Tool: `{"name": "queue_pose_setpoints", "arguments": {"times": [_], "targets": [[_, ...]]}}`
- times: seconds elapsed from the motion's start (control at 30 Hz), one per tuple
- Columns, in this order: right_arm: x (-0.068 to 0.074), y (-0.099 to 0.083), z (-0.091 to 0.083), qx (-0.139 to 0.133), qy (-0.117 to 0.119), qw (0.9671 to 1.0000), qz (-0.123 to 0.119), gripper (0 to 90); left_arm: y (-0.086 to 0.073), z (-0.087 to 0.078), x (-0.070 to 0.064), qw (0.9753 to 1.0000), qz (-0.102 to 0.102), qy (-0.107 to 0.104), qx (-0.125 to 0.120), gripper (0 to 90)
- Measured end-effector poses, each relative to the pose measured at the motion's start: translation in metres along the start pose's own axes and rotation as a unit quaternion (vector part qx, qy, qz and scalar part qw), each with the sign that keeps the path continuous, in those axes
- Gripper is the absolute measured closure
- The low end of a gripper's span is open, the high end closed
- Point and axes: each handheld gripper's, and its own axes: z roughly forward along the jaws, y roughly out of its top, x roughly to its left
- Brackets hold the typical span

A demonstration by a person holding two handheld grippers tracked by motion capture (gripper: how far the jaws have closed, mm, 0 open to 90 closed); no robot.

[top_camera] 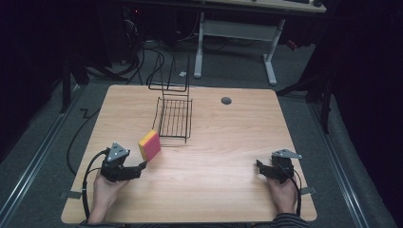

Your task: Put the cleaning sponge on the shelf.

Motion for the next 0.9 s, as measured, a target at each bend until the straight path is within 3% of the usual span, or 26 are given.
{"name": "queue_pose_setpoints", "arguments": {"times": [0.43, 0.6, 0.9], "targets": [[0.000, 0.000, 0.000, 0.000, 0.000, 1.0000, -0.001, 29.7, 0.014, 0.015, 0.000, 0.9999, 0.006, 0.003, 0.007, 24.1], [0.000, 0.000, 0.000, 0.000, 0.000, 1.0000, -0.001, 29.6, 0.018, 0.020, 0.000, 0.9998, 0.011, 0.005, -0.014, 29.6], [0.000, 0.000, 0.000, 0.000, 0.000, 1.0000, -0.001, 29.7, 0.018, 0.031, 0.006, 0.9998, -0.010, -0.008, -0.012, 32.6]]}}
